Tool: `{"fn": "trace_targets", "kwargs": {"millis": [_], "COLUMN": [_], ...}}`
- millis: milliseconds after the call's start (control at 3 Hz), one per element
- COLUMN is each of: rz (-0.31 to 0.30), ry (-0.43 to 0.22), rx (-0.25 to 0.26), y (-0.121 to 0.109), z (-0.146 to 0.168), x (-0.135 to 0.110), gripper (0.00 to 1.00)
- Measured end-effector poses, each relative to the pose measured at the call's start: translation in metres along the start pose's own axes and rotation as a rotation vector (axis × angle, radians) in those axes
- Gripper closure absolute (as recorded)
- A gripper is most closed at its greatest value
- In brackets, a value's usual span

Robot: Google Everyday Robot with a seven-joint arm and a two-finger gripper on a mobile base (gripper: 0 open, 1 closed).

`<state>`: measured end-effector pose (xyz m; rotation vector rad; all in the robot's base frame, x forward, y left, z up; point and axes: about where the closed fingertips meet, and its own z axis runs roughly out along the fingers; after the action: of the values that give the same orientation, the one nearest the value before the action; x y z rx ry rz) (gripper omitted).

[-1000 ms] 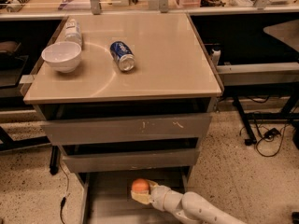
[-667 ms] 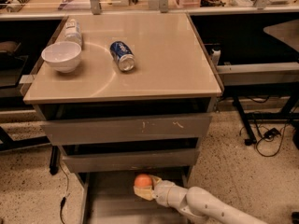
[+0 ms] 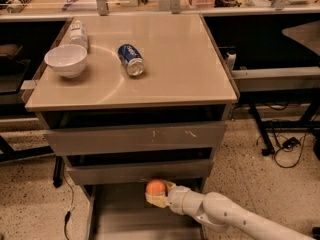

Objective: Pick orange from bottom drawer and place on counter

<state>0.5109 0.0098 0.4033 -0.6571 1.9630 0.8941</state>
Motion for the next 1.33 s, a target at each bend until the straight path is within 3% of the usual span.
{"fn": "trace_targets", "kwargs": {"millis": [667,1333], "rz": [0.015,-0.02], "ry": [0.051,0.009], "rx": [0.048,0.085], "y": [0.017,0.031], "z": [-0.043,-0.087], "x": [-0.032,-0.081], "gripper": [1.0,1.0]}}
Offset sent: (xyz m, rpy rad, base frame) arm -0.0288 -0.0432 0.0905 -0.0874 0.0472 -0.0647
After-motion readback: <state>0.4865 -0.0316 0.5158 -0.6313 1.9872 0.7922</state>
